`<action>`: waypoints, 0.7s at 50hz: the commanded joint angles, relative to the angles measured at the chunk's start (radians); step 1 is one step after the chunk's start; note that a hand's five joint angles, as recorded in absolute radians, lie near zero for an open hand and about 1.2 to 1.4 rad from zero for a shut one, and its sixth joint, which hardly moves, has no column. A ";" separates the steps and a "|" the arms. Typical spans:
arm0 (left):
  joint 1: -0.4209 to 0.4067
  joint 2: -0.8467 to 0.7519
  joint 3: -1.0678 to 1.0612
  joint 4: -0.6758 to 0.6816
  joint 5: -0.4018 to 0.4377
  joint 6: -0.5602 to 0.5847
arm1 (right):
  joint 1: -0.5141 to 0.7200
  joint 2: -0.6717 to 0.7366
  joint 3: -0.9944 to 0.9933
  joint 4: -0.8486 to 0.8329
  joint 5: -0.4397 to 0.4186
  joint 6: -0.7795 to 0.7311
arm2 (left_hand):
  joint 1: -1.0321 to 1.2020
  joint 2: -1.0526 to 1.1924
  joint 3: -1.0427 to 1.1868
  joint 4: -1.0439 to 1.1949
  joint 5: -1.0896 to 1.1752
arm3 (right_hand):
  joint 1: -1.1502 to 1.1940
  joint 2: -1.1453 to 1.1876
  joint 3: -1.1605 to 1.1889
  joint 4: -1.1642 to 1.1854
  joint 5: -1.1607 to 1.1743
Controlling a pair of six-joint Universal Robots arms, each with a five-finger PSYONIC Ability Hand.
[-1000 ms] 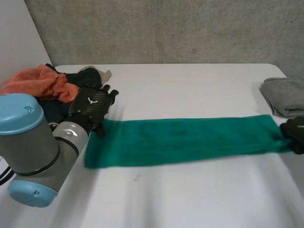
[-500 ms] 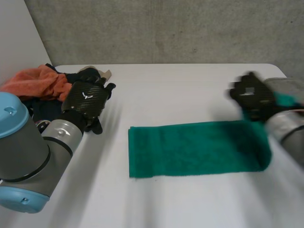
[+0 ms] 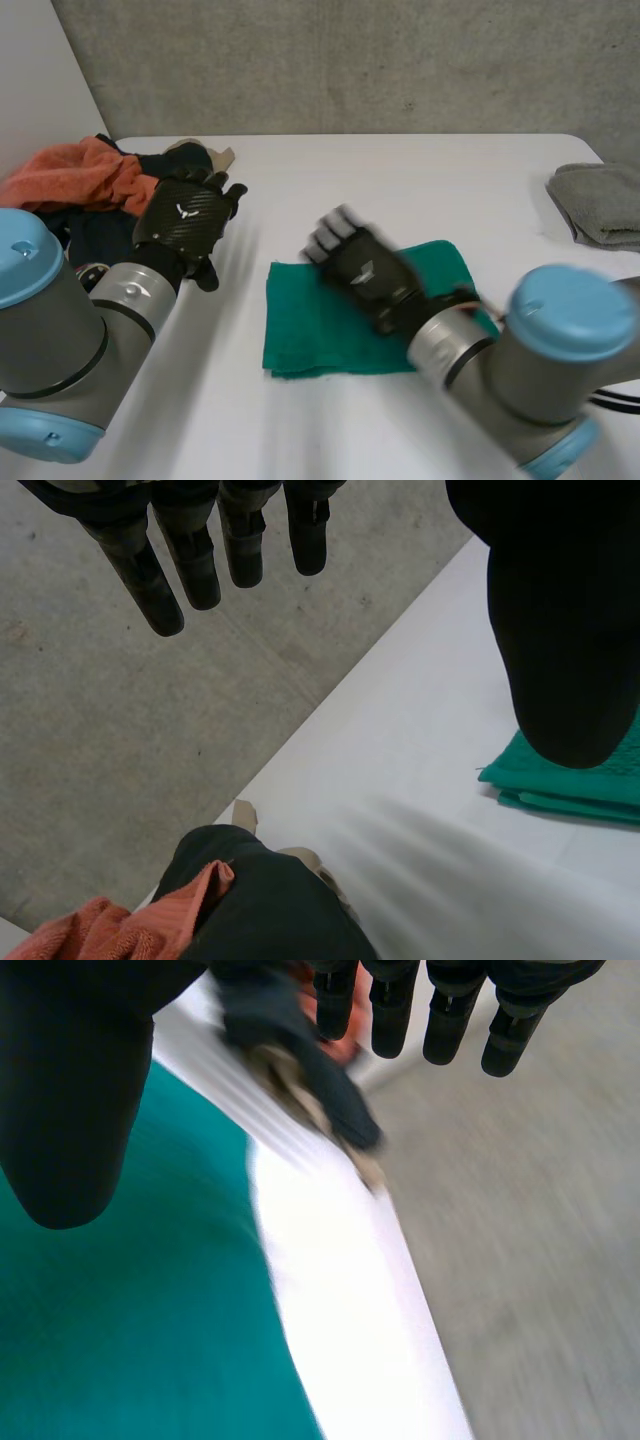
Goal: Fold the laundry.
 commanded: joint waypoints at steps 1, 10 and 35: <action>-0.009 0.000 0.007 0.003 0.000 0.000 | -0.173 -0.092 0.050 0.160 0.012 0.302 | -0.017 -0.036 -0.036 -0.028 -0.049 | -0.048 -0.035 -0.032 -0.032 -0.047; -0.041 -0.012 -0.005 0.024 0.000 0.000 | -0.388 -0.029 0.142 0.265 0.030 -0.013 | -0.017 -0.036 -0.036 -0.028 -0.049 | 0.290 0.303 0.306 0.306 0.291; -0.029 0.035 -0.027 0.026 0.000 0.002 | 0.069 -0.076 -0.041 0.106 0.082 -0.002 | -0.017 -0.036 -0.036 -0.028 -0.049 | 1.174 1.187 1.190 1.189 1.175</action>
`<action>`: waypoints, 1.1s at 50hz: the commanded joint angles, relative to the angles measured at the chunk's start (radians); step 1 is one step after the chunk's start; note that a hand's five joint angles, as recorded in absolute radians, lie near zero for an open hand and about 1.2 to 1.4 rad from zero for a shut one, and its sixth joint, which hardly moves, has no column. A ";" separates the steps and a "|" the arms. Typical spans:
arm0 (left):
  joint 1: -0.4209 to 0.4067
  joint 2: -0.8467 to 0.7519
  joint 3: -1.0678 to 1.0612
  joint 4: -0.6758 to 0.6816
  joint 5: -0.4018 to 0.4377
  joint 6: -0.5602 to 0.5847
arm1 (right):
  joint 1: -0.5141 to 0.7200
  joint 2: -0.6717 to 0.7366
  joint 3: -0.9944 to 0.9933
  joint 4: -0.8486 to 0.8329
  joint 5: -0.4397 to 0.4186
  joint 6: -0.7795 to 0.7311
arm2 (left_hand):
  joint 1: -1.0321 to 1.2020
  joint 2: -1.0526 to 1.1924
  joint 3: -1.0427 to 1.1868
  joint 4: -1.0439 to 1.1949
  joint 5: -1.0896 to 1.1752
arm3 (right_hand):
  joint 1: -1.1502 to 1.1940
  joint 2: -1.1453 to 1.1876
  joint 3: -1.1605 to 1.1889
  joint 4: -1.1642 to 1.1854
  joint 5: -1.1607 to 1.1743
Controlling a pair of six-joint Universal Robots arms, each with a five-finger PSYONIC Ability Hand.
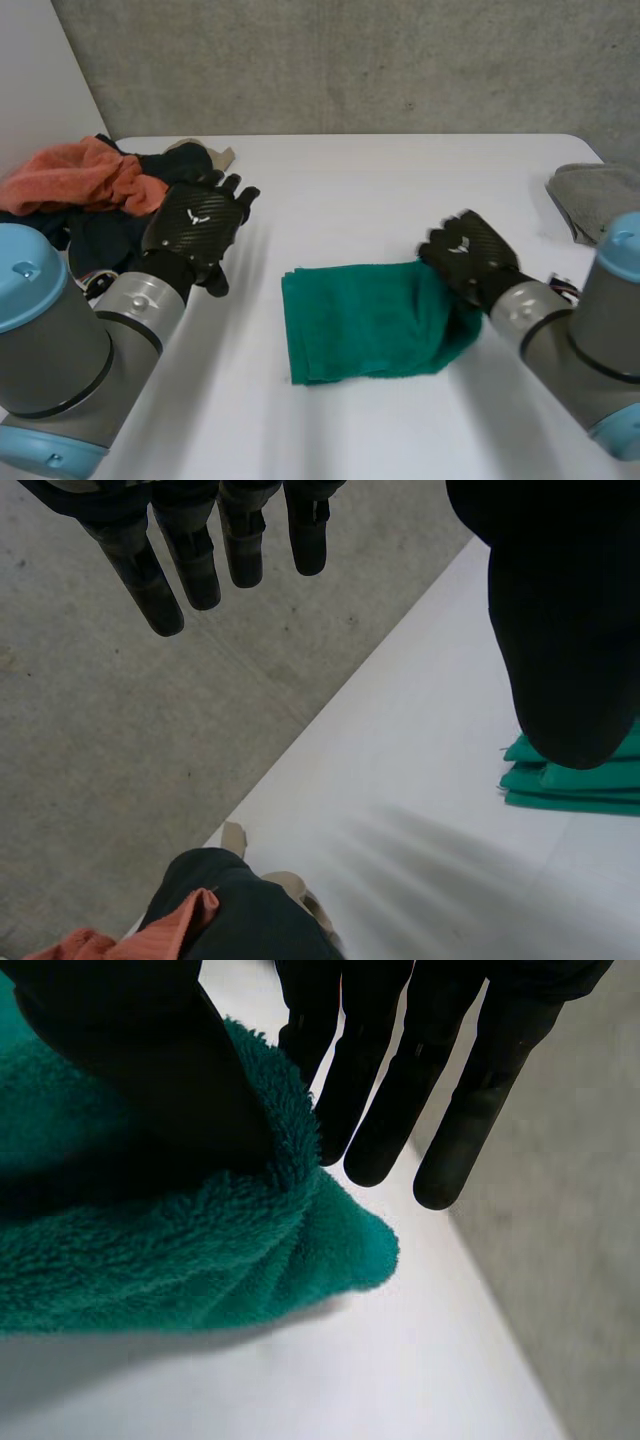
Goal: Fold the laundry.
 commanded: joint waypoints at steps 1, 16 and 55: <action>0.007 0.016 0.007 0.000 -0.001 -0.002 | 0.253 0.017 -0.038 -0.124 -0.021 -0.011 | -0.017 -0.036 -0.036 -0.028 -0.049 | 0.344 0.229 0.213 0.200 0.239; -0.003 0.020 0.045 0.011 -0.006 -0.067 | 0.389 0.149 -0.110 -0.107 0.076 0.044 | -0.017 -0.036 -0.036 -0.028 -0.049 | -0.878 -0.993 -1.009 -1.022 -0.983; -0.289 -0.395 0.263 -0.239 -0.312 -0.373 | 0.103 0.313 -0.330 0.362 0.056 0.489 | 0.022 0.003 0.003 0.011 -0.010 | -0.878 -0.993 -1.009 -1.022 -0.983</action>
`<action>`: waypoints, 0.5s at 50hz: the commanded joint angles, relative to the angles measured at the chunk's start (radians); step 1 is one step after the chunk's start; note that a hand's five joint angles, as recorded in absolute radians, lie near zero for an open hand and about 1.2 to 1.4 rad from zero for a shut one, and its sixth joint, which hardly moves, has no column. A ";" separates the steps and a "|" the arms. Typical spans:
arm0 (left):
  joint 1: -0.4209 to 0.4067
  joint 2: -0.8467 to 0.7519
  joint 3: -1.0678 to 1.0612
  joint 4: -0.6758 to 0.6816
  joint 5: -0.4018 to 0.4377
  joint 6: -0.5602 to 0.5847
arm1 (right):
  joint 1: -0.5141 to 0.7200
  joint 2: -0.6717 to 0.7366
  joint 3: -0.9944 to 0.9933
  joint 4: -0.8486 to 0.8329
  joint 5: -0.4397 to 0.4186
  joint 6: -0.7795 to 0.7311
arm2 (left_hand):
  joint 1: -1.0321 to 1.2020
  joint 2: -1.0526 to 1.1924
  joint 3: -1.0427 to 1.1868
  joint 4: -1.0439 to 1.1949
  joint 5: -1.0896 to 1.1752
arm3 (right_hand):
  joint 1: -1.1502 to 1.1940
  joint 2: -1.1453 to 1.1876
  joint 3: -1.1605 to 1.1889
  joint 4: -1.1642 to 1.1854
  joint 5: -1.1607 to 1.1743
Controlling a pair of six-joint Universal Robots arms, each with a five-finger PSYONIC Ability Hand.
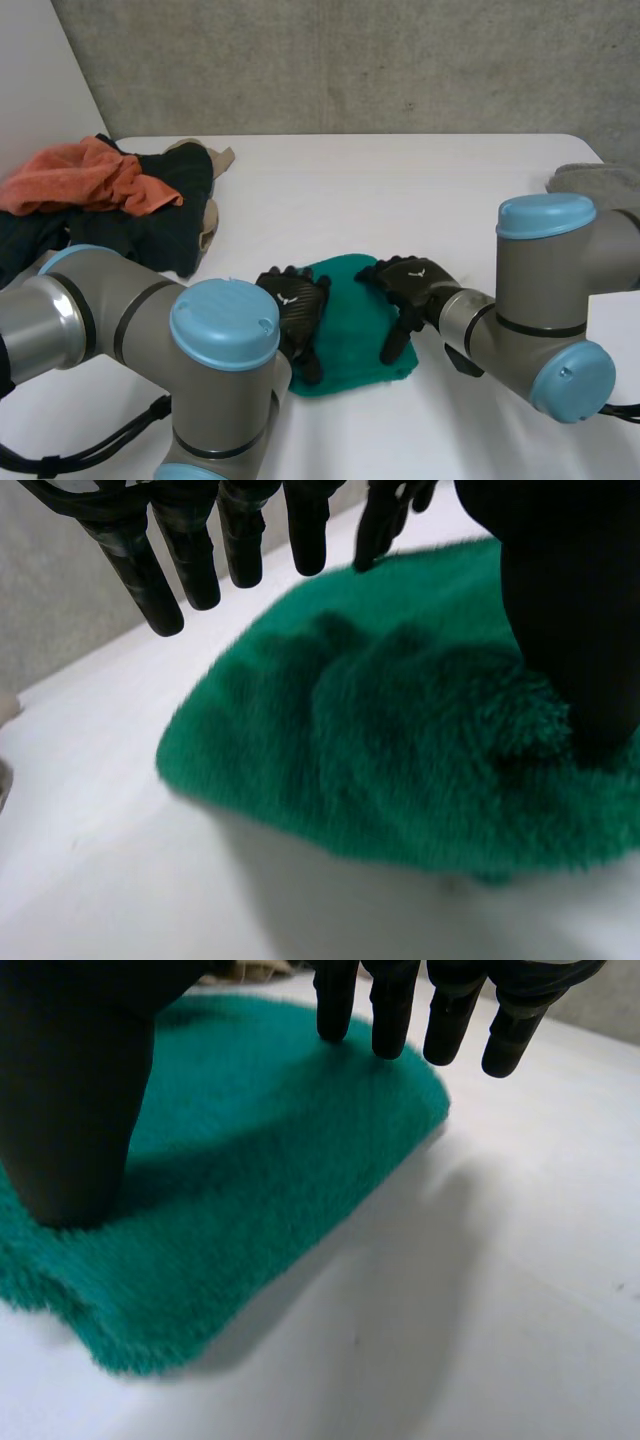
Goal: Fold the laundry.
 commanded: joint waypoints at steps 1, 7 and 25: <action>0.052 0.006 -0.037 -0.002 0.008 0.005 | 0.000 0.020 0.005 -0.007 0.018 -0.115 | 0.022 0.003 0.003 0.011 -0.010 | -0.048 -0.037 -0.033 -0.034 -0.047; 0.088 0.012 -0.046 -0.004 0.034 0.019 | -0.001 0.006 0.017 -0.027 0.044 -0.151 | 0.019 0.000 0.000 0.008 -0.013 | -0.048 -0.037 -0.033 -0.034 -0.047; 0.144 0.190 0.225 -0.138 0.389 0.066 | 0.160 -0.281 0.443 -0.424 0.106 -0.251 | 0.004 -0.014 -0.015 -0.007 -0.028 | -0.048 -0.037 -0.033 -0.034 -0.047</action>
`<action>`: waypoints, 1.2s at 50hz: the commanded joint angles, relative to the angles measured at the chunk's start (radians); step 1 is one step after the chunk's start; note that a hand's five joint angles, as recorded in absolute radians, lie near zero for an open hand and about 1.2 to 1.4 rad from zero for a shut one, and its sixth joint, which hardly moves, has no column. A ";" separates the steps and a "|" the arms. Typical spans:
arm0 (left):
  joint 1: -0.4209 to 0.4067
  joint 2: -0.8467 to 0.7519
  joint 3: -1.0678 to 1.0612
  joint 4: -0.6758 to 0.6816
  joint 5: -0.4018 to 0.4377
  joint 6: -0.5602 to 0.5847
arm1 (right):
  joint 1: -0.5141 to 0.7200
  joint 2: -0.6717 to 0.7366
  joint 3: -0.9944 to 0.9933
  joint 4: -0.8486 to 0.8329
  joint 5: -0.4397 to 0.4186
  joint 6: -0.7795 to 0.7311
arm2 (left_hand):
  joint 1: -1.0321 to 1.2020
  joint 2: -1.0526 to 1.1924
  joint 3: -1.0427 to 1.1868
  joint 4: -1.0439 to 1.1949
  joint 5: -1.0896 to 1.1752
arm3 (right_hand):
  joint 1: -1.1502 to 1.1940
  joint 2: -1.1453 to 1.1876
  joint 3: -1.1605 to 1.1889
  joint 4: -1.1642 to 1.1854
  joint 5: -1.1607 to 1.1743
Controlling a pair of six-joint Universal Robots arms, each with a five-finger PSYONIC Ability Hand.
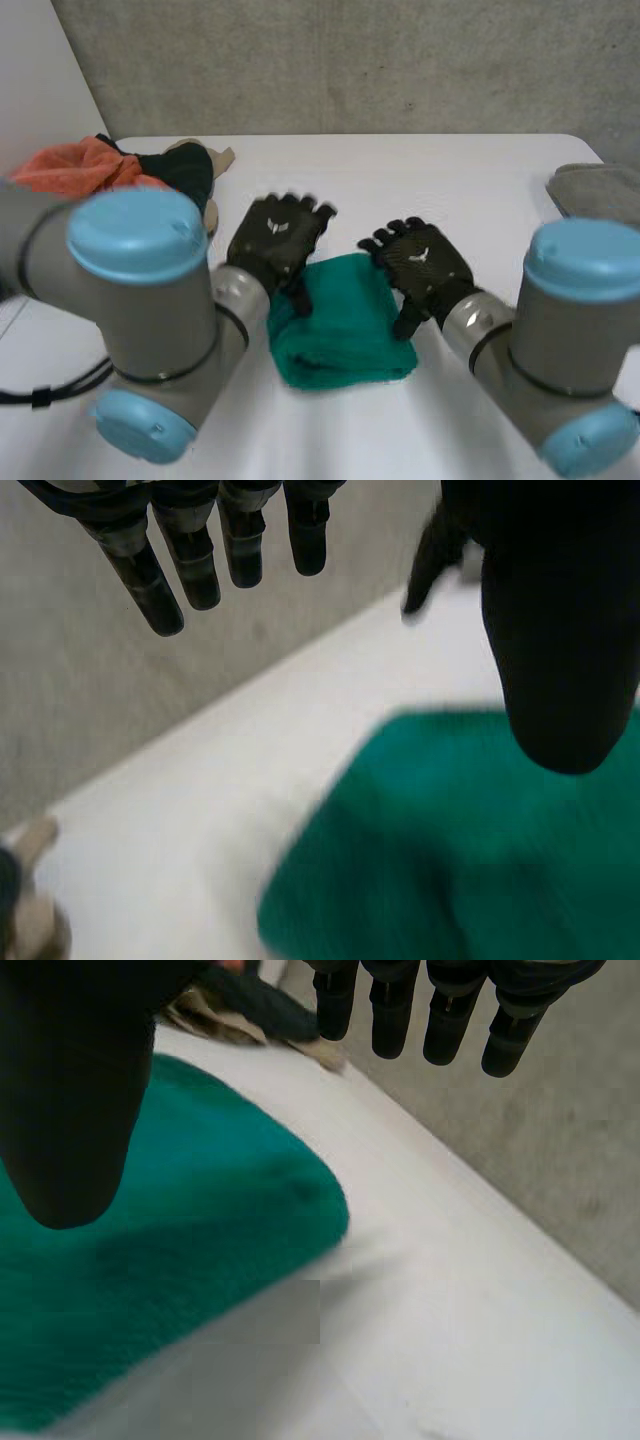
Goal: Fold the laundry.
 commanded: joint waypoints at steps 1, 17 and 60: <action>0.041 0.034 0.152 -0.103 0.193 0.000 | 0.098 -0.037 0.200 -0.144 0.010 -0.029 | 0.004 -0.014 -0.015 -0.007 -0.027 | -0.048 -0.037 -0.033 -0.034 -0.047; 0.080 -0.038 0.292 -0.175 0.529 -0.008 | 0.129 0.124 0.252 -0.477 0.032 -0.089 | 0.007 -0.011 -0.012 -0.004 -0.025 | -0.048 -0.037 -0.033 -0.034 -0.047; 0.139 0.022 0.307 -0.148 0.508 -0.013 | -0.030 0.192 -0.044 -0.569 -0.025 -0.127 | 0.010 -0.008 -0.009 -0.001 -0.022 | 1.173 1.184 1.189 1.188 1.175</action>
